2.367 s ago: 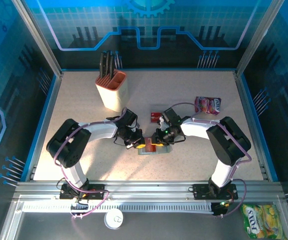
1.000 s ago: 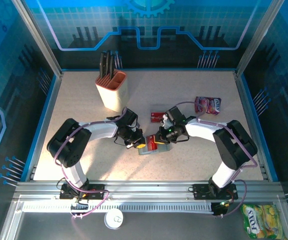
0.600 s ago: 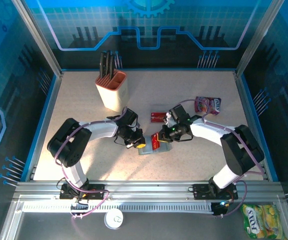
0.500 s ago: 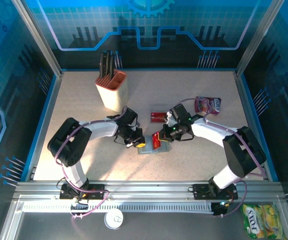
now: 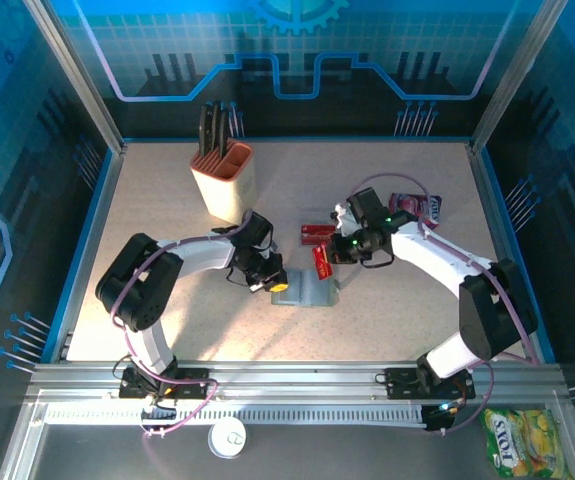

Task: Take the credit cards out of the card holder

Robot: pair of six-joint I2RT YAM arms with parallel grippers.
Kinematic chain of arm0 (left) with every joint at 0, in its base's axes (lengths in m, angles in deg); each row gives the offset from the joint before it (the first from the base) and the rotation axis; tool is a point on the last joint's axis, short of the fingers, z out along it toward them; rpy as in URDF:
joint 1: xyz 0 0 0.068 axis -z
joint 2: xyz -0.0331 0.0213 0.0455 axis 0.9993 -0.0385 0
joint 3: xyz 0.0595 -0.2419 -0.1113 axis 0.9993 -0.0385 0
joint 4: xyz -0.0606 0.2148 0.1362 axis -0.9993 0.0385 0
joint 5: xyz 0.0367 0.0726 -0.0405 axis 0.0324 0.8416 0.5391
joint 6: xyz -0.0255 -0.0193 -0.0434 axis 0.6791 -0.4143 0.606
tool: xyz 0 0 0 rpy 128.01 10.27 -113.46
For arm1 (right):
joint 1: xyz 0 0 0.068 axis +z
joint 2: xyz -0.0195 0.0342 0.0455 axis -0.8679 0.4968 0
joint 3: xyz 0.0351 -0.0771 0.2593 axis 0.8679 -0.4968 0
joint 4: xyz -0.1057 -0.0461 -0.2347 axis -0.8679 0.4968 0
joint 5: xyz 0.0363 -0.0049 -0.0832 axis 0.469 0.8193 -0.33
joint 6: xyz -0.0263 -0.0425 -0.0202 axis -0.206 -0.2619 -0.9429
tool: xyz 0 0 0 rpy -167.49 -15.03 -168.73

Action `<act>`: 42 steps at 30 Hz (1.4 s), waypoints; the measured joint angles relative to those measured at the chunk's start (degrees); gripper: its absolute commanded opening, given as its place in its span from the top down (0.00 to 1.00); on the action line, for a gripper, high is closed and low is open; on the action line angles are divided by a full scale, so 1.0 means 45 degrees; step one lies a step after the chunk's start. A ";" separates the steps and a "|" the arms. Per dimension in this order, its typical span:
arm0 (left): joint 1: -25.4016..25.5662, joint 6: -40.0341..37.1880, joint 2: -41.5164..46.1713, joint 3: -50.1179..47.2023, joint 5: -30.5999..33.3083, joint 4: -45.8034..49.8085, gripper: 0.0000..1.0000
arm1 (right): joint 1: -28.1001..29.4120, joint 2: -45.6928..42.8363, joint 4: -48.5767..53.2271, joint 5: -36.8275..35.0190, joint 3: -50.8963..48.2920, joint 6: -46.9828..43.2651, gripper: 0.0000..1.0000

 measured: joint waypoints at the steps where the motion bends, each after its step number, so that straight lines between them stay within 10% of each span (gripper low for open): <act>1: 0.0000 0.0000 0.0000 0.0000 0.0000 0.0000 1.00 | 0.0000 0.0000 0.0219 -0.0209 0.0248 -0.0617 1.00; 21: 0.0000 0.0121 0.0058 -0.0228 -0.0131 -0.0306 1.00 | -0.0024 0.2730 0.3211 -0.1705 0.5600 -1.3032 1.00; 42: 0.0155 0.0787 0.0471 -0.0670 0.0000 -0.0393 1.00 | -0.0321 0.6703 0.5795 -0.2195 0.9928 -1.6310 1.00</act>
